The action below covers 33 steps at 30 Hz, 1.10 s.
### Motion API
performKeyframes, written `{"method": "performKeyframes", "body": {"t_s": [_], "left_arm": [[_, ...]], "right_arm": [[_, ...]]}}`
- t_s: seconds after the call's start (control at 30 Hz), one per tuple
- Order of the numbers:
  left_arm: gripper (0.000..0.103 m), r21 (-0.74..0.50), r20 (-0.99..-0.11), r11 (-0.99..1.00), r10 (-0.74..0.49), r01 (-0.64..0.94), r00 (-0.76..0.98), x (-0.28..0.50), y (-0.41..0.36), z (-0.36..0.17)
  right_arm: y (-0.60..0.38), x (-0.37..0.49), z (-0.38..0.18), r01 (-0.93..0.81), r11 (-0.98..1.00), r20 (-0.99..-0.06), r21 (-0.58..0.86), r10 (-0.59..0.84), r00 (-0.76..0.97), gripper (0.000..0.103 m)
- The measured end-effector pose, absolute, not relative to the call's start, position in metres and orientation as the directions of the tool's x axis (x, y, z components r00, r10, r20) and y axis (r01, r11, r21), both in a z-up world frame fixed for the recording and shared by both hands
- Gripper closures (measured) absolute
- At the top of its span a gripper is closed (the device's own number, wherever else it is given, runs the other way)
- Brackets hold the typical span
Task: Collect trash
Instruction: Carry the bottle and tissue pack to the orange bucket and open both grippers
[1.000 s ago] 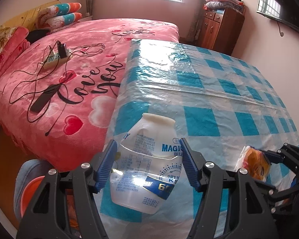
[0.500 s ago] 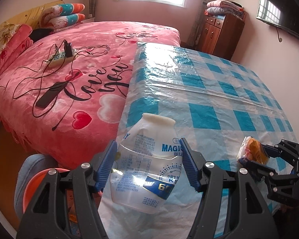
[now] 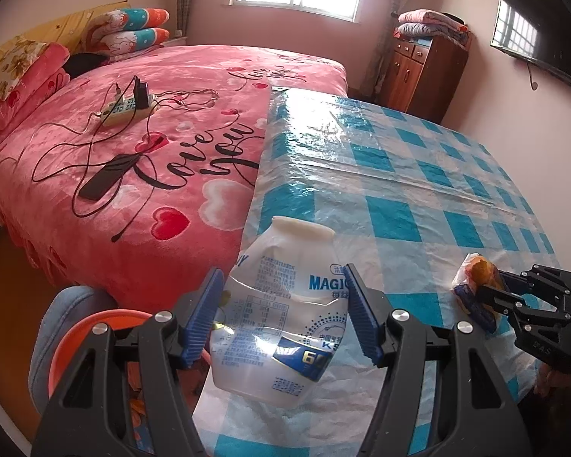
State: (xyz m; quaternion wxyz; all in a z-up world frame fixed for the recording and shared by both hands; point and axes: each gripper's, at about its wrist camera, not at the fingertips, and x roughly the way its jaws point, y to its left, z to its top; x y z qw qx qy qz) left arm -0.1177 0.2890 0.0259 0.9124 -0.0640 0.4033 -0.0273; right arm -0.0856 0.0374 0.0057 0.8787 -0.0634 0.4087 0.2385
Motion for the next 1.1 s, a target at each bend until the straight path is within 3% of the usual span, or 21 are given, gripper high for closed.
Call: {"method": "performKeyframes", "body": {"t_s": [0.33,0.47,0.53,0.63,0.77,0.83,1.1], "left_arm": [[0.039,-0.182,-0.716,0.983,-0.138,0.007,0.684,-0.126,0.29,0.03],[0.039,-0.193,-0.711,0.981,-0.161,0.03,0.684,-0.127,0.283,0.031],[0.039,-0.198,-0.71,0.979,-0.172,0.041,0.683,-0.127,0.278,0.031],[0.039,-0.202,-0.712,0.978,-0.185,0.054,0.677,-0.127,0.273,0.03],[0.039,-0.206,-0.716,0.977,-0.193,0.061,0.671,-0.127,0.268,0.028],[0.039,-0.206,-0.72,0.977,-0.195,0.062,0.666,-0.127,0.267,0.026],[0.039,-0.217,-0.723,0.974,-0.201,0.059,0.661,-0.126,0.268,0.023]], "right_arm": [[0.016,-0.08,0.005,-0.387,0.906,-0.769,0.169,0.367,0.524,0.074],[0.015,-0.079,0.005,-0.378,0.915,-0.779,0.138,0.336,0.529,0.062],[0.018,-0.077,0.004,-0.38,0.915,-0.782,0.135,0.334,0.526,0.045],[0.026,-0.075,0.001,-0.399,0.911,-0.787,0.108,0.323,0.525,0.032],[0.04,-0.072,-0.003,-0.434,0.9,-0.793,0.028,0.285,0.539,0.032],[0.041,-0.07,-0.003,-0.441,0.897,-0.792,0.036,0.295,0.534,0.044],[0.038,-0.074,0.001,-0.436,0.898,-0.784,0.063,0.314,0.535,0.068]]}}
